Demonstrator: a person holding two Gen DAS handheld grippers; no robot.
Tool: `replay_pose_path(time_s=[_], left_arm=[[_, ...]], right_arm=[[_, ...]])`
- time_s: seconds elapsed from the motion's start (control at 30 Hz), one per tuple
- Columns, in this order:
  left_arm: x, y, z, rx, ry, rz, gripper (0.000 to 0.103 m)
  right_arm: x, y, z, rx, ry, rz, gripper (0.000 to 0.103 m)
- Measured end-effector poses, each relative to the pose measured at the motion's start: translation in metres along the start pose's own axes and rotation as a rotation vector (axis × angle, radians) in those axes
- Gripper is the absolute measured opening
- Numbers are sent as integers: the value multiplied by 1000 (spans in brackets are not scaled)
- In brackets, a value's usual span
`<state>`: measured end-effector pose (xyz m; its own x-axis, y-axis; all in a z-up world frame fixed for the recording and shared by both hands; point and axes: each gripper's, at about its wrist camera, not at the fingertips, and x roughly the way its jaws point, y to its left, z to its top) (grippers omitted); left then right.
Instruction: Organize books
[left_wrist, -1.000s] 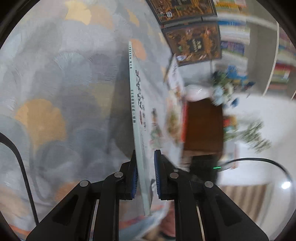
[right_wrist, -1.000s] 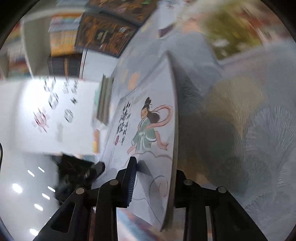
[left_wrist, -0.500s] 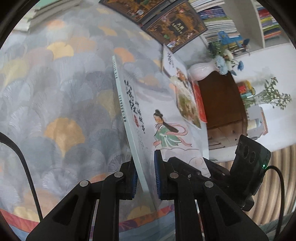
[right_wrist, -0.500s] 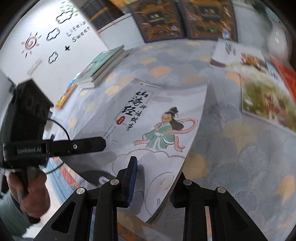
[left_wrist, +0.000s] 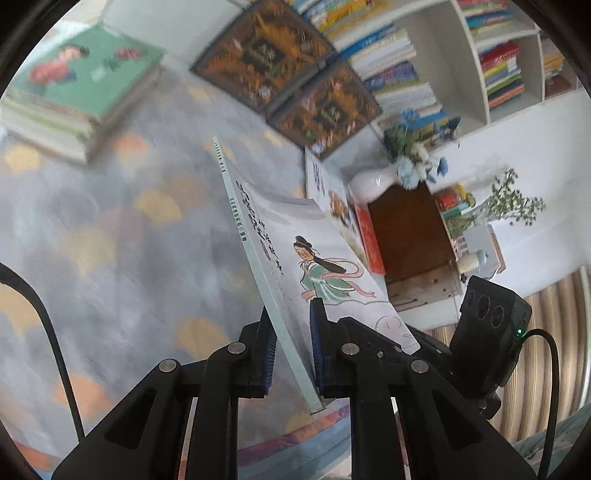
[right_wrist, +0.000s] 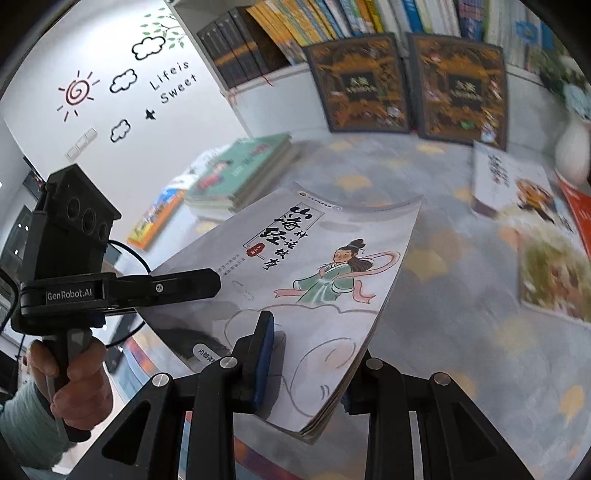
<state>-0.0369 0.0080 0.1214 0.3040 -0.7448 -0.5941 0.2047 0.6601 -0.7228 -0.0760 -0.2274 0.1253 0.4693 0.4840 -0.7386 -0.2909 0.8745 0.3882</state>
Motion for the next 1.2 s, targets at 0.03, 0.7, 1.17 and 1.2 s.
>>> replay_pose_path(time_s=[0.03, 0.7, 1.17, 1.2], left_arm=[[-12, 7, 10, 4, -16, -1, 14], [-85, 163, 164, -16, -80, 62, 14], [-62, 231, 216, -112, -69, 60, 12], [-64, 235, 217, -117, -74, 70, 12]], right_arm=[[6, 9, 9, -4, -9, 8, 28], [181, 125, 145, 29, -40, 16, 29], [259, 117, 189, 149, 42, -55, 30], [262, 117, 190, 160, 46, -54, 30]])
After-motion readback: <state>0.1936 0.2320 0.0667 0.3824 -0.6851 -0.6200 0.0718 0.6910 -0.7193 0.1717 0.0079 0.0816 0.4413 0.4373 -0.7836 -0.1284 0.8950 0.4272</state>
